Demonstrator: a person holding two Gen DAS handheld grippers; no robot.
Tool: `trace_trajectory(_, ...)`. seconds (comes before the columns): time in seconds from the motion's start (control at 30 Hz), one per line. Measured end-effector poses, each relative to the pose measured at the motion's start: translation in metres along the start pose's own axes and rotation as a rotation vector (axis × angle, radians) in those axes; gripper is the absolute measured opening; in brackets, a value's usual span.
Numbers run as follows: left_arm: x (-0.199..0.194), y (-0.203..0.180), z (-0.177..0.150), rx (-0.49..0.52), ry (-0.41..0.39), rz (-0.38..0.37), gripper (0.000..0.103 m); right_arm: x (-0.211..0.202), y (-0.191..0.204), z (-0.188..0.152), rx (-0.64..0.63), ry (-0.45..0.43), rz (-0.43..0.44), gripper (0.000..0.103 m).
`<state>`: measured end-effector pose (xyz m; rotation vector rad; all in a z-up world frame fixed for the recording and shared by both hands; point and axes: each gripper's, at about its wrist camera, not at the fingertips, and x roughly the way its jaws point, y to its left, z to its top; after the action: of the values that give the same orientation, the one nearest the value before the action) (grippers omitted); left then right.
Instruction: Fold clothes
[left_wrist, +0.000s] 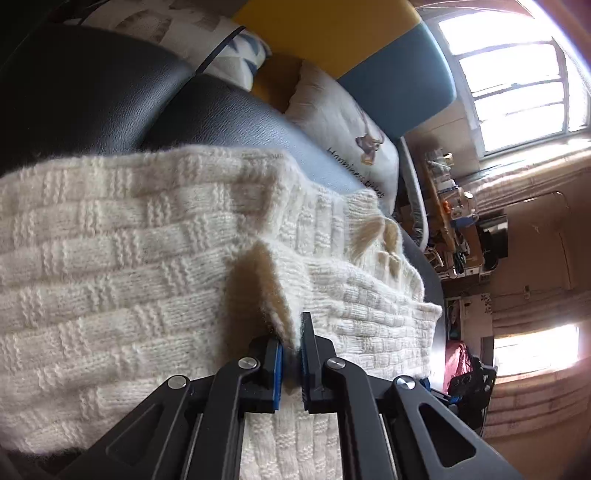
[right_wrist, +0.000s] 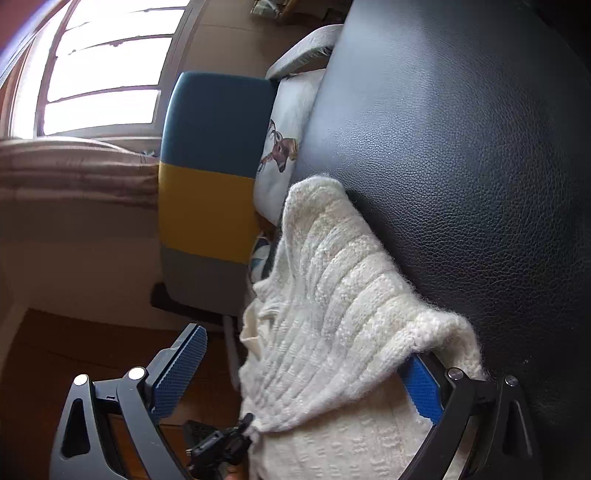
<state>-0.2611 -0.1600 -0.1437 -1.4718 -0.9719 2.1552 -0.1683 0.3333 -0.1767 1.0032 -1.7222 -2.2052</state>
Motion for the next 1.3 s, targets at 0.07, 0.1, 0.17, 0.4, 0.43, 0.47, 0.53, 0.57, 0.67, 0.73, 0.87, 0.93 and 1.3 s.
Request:
trace_trajectory(0.07, -0.02, -0.01, -0.002, 0.04, -0.047, -0.064, 0.006, 0.001, 0.002, -0.002, -0.025, 0.007, -0.019, 0.099)
trace_trajectory(0.1, -0.03, -0.017, -0.005, 0.07, -0.067, -0.08, 0.006, 0.001, 0.002, -0.003, -0.036, 0.01, -0.024, 0.1)
trace_trajectory(0.17, -0.037, -0.021, -0.011, 0.117, -0.072, -0.044, 0.006, 0.001, 0.003, -0.005, -0.056, 0.017, -0.036, 0.1)
trace_trajectory(0.4, -0.016, 0.019, -0.025, 0.044, -0.008, 0.104, 0.006, 0.0, 0.004, -0.01, -0.103, 0.043, -0.058, 0.1)
trace_trajectory(0.43, -0.018, 0.021, -0.026, 0.037, -0.019, 0.104, 0.006, -0.001, 0.002, -0.008, -0.089, 0.046, -0.046, 0.1)
trace_trajectory(0.47, -0.021, 0.024, -0.027, 0.029, -0.028, 0.107, 0.006, -0.002, 0.001, -0.006, -0.076, 0.05, -0.034, 0.1)
trace_trajectory(0.53, -0.024, 0.027, -0.027, 0.015, -0.042, 0.117, 0.006, -0.005, -0.002, -0.003, -0.054, 0.056, -0.014, 0.1)
trace_trajectory(0.57, -0.024, 0.027, -0.026, 0.012, -0.041, 0.128, 0.006, -0.008, -0.003, -0.003, -0.054, 0.06, -0.012, 0.1)
trace_trajectory(0.67, -0.02, 0.026, -0.023, -0.007, -0.023, 0.138, 0.006, -0.021, -0.001, -0.005, -0.066, 0.07, -0.01, 0.1)
trace_trajectory(0.73, -0.023, 0.021, -0.022, -0.015, -0.02, 0.153, 0.007, -0.028, 0.007, -0.009, -0.106, 0.075, -0.015, 0.1)
trace_trajectory(0.87, -0.043, 0.006, -0.024, -0.007, -0.065, 0.197, 0.007, -0.014, 0.021, -0.016, -0.206, 0.1, -0.053, 0.1)
trace_trajectory(0.93, -0.055, -0.002, -0.025, -0.001, -0.093, 0.193, 0.007, -0.007, 0.029, -0.02, -0.256, 0.113, -0.073, 0.1)
trace_trajectory(1.3, 0.075, -0.225, -0.034, 0.619, 0.228, 0.001, 0.025, 0.018, 0.028, -0.053, -0.539, 0.135, -0.146, 0.101)
